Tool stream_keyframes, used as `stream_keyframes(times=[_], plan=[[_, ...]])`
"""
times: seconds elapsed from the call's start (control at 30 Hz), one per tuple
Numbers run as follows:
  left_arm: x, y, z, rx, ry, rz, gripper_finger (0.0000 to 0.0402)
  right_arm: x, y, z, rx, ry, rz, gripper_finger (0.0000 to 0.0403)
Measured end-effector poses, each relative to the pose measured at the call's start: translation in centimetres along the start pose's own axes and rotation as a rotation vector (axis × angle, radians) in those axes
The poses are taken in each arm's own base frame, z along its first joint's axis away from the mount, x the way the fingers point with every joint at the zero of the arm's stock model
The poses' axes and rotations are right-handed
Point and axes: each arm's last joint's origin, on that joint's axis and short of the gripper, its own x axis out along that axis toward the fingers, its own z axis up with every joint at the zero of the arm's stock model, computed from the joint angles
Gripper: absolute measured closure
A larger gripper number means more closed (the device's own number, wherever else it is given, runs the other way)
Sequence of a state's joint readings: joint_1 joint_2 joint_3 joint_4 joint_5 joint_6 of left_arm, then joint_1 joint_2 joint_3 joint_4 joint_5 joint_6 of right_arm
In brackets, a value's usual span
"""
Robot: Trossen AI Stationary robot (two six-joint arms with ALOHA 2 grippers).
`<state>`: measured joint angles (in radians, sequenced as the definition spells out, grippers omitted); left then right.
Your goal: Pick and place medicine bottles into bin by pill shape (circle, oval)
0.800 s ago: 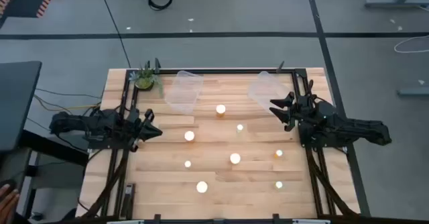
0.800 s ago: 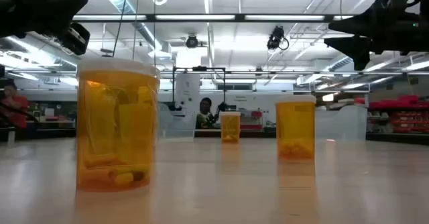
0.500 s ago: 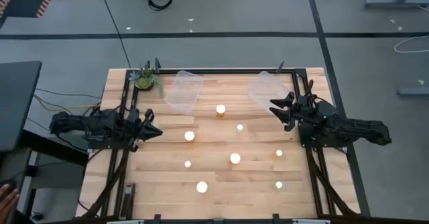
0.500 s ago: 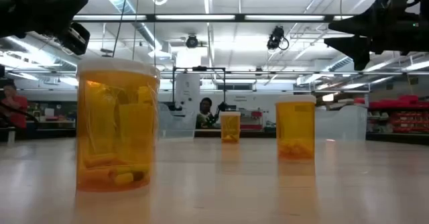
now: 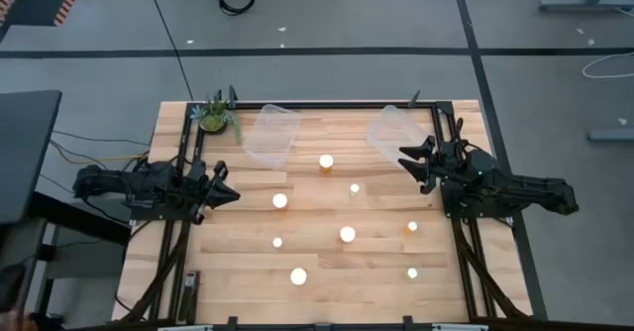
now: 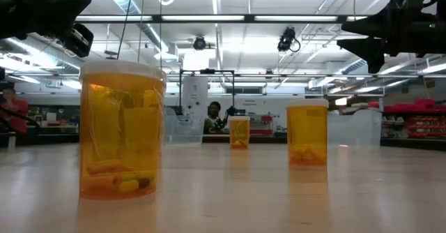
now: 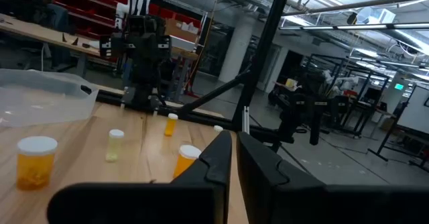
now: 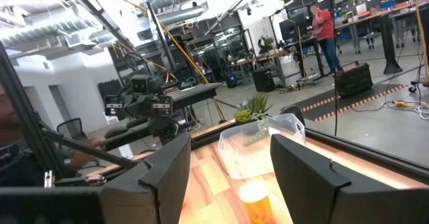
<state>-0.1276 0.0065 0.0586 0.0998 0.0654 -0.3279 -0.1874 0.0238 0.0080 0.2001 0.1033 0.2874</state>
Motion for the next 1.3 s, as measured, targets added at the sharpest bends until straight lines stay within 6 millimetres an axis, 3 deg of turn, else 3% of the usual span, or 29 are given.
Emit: stream_keyframes(times=[1.3], plan=[[0.0,-0.01,0.02,-0.015,-0.003,-0.001,0.0371,0.0,0.0,0.01,0.0,0.0,0.0,0.0189]])
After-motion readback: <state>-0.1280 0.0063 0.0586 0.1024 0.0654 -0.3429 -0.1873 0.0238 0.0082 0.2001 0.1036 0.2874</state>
